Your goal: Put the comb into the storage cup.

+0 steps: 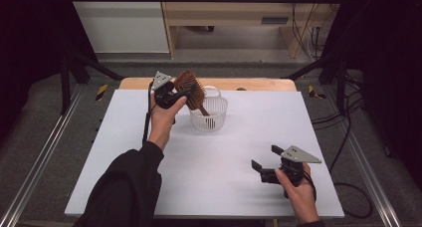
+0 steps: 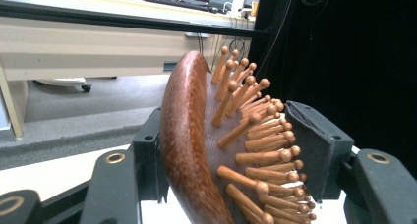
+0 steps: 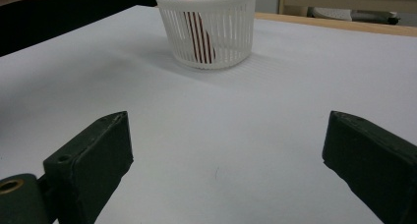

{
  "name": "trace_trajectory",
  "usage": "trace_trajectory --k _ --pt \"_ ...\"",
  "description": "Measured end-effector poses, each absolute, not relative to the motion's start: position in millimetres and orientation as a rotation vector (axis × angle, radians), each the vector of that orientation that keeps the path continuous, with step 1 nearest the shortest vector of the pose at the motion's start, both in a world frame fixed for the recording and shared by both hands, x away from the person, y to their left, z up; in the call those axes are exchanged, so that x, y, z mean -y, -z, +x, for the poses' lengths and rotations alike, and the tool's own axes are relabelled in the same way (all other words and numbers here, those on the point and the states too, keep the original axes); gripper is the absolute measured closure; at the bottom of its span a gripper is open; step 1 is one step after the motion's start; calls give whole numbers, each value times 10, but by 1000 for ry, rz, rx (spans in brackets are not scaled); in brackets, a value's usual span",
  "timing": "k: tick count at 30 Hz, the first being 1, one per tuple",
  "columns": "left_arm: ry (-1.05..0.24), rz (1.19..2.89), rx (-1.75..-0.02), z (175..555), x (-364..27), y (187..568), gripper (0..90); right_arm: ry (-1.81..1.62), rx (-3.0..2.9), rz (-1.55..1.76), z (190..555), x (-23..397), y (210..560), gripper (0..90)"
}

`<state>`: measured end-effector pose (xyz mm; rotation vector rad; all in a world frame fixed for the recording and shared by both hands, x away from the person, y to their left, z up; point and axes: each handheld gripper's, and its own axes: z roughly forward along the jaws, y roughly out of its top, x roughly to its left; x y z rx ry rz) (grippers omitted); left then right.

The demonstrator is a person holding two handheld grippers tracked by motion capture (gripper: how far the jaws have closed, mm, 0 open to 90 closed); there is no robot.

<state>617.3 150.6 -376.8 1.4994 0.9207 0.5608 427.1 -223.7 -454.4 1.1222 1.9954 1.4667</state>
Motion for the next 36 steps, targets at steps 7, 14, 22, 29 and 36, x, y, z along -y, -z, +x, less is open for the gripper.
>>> trace_trajectory --k 7,14,22,29,36 --pt "-546 1487 -946 6188 -1564 3808 383 -1468 -1997 1120 4271 2236 4543 52" --pt "-537 1488 -958 6203 -1604 3827 374 -1469 -2001 1122 4272 2234 4545 52" --pt "-536 1482 -965 6208 -1638 3851 363 -1468 -2005 1119 4272 2236 4547 51" --pt "-553 1486 -960 6202 -1623 3847 351 -1468 -2007 1121 4273 2232 4547 51" --pt "-550 1489 -960 6196 -1615 3851 345 -1468 -2011 1119 4273 2229 4549 51"
